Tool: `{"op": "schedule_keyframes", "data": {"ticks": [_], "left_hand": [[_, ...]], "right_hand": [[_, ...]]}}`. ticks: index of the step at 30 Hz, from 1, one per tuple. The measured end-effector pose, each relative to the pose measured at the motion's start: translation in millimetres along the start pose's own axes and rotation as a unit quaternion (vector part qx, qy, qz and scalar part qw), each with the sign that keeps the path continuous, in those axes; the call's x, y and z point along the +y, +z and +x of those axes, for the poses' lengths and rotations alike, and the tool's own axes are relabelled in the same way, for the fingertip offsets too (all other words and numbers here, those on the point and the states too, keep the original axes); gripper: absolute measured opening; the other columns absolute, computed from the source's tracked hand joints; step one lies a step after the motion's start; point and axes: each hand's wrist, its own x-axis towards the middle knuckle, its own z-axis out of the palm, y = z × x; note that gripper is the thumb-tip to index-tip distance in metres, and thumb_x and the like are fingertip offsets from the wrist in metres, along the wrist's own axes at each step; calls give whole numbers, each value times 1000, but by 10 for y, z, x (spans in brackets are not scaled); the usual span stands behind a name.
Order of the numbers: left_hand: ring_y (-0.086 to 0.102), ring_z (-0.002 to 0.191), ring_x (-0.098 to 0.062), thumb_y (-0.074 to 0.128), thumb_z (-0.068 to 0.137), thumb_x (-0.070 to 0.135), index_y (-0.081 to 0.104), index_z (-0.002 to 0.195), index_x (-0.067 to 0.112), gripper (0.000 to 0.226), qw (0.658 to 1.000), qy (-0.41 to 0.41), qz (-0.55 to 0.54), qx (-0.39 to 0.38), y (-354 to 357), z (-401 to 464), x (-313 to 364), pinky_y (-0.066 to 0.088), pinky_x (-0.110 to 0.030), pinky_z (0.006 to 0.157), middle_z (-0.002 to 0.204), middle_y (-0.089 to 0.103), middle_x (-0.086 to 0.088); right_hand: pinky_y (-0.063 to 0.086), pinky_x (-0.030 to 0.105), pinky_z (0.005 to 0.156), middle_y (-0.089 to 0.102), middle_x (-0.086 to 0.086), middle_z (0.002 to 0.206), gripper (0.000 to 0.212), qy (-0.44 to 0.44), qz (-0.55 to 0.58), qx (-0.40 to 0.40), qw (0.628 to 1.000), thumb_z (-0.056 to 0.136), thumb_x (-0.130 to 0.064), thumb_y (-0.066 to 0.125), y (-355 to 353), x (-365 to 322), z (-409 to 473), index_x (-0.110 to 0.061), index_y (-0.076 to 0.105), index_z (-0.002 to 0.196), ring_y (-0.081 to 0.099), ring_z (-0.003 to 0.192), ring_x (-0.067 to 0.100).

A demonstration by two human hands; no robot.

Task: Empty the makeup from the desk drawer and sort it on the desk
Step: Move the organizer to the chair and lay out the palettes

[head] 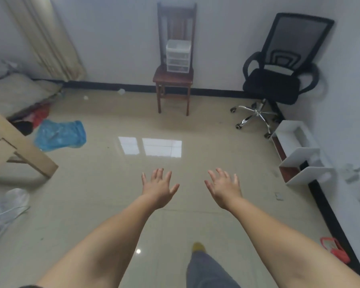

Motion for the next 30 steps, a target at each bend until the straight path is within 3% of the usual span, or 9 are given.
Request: {"op": "schedule_keyframes", "data": {"ticks": [13, 20, 30], "left_hand": [[-4, 147, -22, 16, 97, 55, 4, 151, 23, 64, 1000, -21, -10, 9, -1425, 3019, -444, -4, -56, 115, 159, 0, -7], [-1, 147, -22, 19, 97, 56, 5, 151, 24, 65, 1000, -7, -10, 10, -1987, 4551, -703, -3, -55, 116, 159, 3, -6], [2, 146, -21, 21, 97, 55, 9, 151, 23, 64, 999, 43, 31, 12, -3180, 7147, -1361, 2, -55, 116, 158, 8, -7]], "right_hand": [[6, 51, 116, 18, 5, 157, 53, -42, -10, -2, 999, 100, -48, 19, -1175, -113, 3388, -27, 22, 148, 16, 144, 20], [19, 42, 114, 16, 6, 157, 54, -54, -6, -20, 998, 100, -48, 20, -1518, -244, 4944, -25, 20, 149, 17, 144, 23], [18, 39, 114, 12, 5, 158, 54, 3, 35, 2, 999, 101, -47, 19, -2423, -610, 7397, -25, 17, 150, 13, 145, 22]]}}
